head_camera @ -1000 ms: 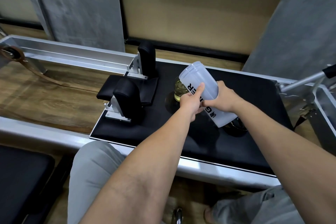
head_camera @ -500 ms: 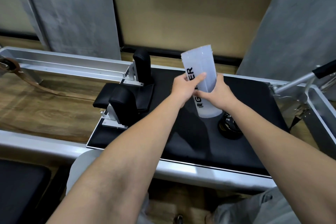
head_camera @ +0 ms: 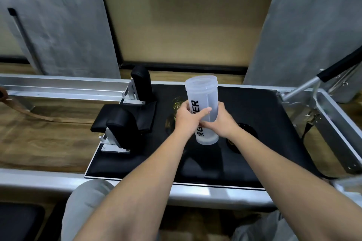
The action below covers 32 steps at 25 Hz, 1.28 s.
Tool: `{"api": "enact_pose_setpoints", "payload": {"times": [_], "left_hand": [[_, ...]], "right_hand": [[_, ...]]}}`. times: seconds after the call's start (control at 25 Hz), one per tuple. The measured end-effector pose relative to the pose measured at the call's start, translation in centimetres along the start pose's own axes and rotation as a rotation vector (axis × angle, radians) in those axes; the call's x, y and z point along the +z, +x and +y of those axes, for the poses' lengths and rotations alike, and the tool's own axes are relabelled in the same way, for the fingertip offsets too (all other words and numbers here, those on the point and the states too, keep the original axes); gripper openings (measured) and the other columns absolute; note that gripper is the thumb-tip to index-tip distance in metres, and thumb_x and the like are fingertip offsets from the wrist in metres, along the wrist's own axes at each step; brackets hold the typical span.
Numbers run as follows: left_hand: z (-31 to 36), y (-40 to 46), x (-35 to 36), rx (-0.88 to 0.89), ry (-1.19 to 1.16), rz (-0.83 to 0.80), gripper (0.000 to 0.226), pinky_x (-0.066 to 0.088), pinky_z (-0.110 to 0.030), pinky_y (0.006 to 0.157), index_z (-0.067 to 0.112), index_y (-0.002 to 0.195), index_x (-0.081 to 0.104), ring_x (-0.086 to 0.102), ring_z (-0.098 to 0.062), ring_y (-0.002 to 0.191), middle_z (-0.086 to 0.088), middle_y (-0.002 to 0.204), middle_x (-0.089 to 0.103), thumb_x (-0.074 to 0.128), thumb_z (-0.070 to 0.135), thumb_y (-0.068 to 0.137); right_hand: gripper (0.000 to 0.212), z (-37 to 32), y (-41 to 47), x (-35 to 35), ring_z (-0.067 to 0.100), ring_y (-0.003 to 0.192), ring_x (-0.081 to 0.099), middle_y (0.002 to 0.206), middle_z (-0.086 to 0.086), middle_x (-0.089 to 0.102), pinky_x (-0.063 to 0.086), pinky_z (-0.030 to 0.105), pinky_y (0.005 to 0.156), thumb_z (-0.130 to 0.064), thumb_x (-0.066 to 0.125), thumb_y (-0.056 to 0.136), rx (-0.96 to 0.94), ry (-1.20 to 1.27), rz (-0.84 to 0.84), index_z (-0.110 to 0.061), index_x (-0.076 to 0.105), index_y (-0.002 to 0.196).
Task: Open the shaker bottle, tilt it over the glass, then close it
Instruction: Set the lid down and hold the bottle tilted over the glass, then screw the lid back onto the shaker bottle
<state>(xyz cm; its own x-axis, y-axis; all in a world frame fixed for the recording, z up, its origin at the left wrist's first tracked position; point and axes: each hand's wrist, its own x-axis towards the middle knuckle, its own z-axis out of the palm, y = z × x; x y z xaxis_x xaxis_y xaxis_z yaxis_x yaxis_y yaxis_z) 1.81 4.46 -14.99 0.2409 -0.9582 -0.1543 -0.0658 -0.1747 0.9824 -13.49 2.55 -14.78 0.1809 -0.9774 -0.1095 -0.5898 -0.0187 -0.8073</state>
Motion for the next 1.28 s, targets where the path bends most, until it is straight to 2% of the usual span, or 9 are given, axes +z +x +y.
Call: {"api": "enact_pose_setpoints", "payload": {"times": [0.2, 0.36, 0.52, 0.6, 0.72, 0.84, 0.96, 1.08, 1.28], "left_hand": [[1.5, -0.1, 1.1, 0.067, 0.096, -0.032, 0.073, 0.057, -0.028, 0.081, 0.021, 0.129, 0.047, 0.065, -0.009, 0.104, 0.005, 0.117, 0.065, 0.093, 0.033, 0.073], [1.2, 0.2, 2.2, 0.081, 0.193, -0.168, 0.074, 0.050, -0.021, 0.073, 0.022, 0.131, 0.042, 0.063, -0.008, 0.101, 0.007, 0.116, 0.062, 0.089, 0.017, 0.075], [-1.9, -0.6, 3.3, 0.055, 0.232, -0.202, 0.073, 0.048, -0.020, 0.075, 0.023, 0.127, 0.040, 0.061, -0.007, 0.102, 0.008, 0.116, 0.060, 0.089, 0.013, 0.074], [-2.9, -0.9, 3.6, 0.049, 0.230, -0.199, 0.072, 0.046, -0.018, 0.077, 0.024, 0.127, 0.039, 0.059, -0.002, 0.103, 0.012, 0.116, 0.059, 0.089, 0.013, 0.076], [-2.9, -0.4, 3.5, 0.027, 0.235, -0.241, 0.071, 0.044, -0.015, 0.079, 0.025, 0.127, 0.035, 0.055, 0.008, 0.101, 0.017, 0.116, 0.056, 0.087, 0.012, 0.080], [-2.1, -0.4, 3.2, 0.026, 0.256, -0.297, 0.080, 0.043, -0.021, 0.090, 0.028, 0.132, 0.033, 0.052, 0.009, 0.108, 0.016, 0.124, 0.055, 0.092, 0.022, 0.077], [-1.6, -0.7, 3.5, 0.089, 0.240, -0.244, 0.089, 0.041, -0.012, 0.086, 0.031, 0.136, 0.035, 0.050, 0.011, 0.114, 0.024, 0.127, 0.052, 0.096, 0.028, 0.072], [-1.3, -1.0, 4.3, 0.115, 0.238, -0.209, 0.079, 0.043, -0.005, 0.079, 0.033, 0.129, 0.038, 0.051, 0.014, 0.108, 0.028, 0.121, 0.051, 0.094, 0.025, 0.075], [-1.4, -1.1, 4.1, 0.096, 0.258, -0.244, 0.076, 0.041, 0.003, 0.076, 0.033, 0.130, 0.033, 0.049, 0.017, 0.106, 0.031, 0.121, 0.045, 0.089, 0.020, 0.081]], "right_hand": [[0.104, 0.5, 0.3, -2.3, 0.014, 0.122, 0.060, 0.129, -0.016, 0.055, 0.055, 0.040, 0.100, -0.044, 0.096, 0.069, -0.022, 0.049, -0.050, -0.023, 0.034, 0.149], [0.094, 1.8, 0.3, -4.5, 0.014, 0.119, 0.059, 0.132, -0.009, 0.059, 0.051, 0.035, 0.095, -0.049, 0.091, 0.073, 0.024, -0.065, -0.064, -0.025, 0.038, 0.147], [0.101, 4.2, -0.6, -4.8, 0.025, 0.126, 0.056, 0.135, -0.002, 0.059, 0.051, 0.047, 0.102, -0.065, 0.080, 0.066, 0.090, -0.323, -0.134, -0.029, 0.038, 0.151], [0.103, 6.0, -0.5, -5.1, 0.032, 0.138, 0.042, 0.148, 0.006, 0.049, 0.044, 0.049, 0.109, -0.059, 0.081, 0.075, 0.115, -0.585, -0.161, -0.027, 0.029, 0.158], [0.122, 8.3, -0.5, -5.9, 0.038, 0.154, 0.020, 0.172, 0.010, 0.016, 0.033, 0.054, 0.118, -0.062, 0.081, 0.077, 0.253, -0.794, -0.229, -0.032, 0.004, 0.167], [0.122, 9.7, -0.5, -5.8, 0.042, 0.154, 0.019, 0.172, 0.011, 0.012, 0.031, 0.056, 0.119, -0.063, 0.077, 0.080, 0.335, -0.784, -0.269, -0.032, -0.002, 0.167], [0.119, 9.9, -0.1, -5.3, 0.042, 0.149, 0.025, 0.168, 0.013, 0.014, 0.038, 0.053, 0.115, -0.061, 0.076, 0.082, 0.330, -0.767, -0.186, -0.028, -0.001, 0.167], [0.123, 10.2, 0.5, -4.9, 0.042, 0.155, 0.015, 0.173, 0.015, 0.001, 0.034, 0.055, 0.118, -0.060, 0.076, 0.083, 0.391, -0.734, -0.172, -0.026, -0.008, 0.167], [0.129, 9.8, 1.3, -4.7, 0.038, 0.150, 0.024, 0.166, 0.013, 0.020, 0.031, 0.050, 0.118, -0.061, 0.076, 0.075, 0.462, -0.806, -0.255, -0.027, -0.007, 0.167]]}}
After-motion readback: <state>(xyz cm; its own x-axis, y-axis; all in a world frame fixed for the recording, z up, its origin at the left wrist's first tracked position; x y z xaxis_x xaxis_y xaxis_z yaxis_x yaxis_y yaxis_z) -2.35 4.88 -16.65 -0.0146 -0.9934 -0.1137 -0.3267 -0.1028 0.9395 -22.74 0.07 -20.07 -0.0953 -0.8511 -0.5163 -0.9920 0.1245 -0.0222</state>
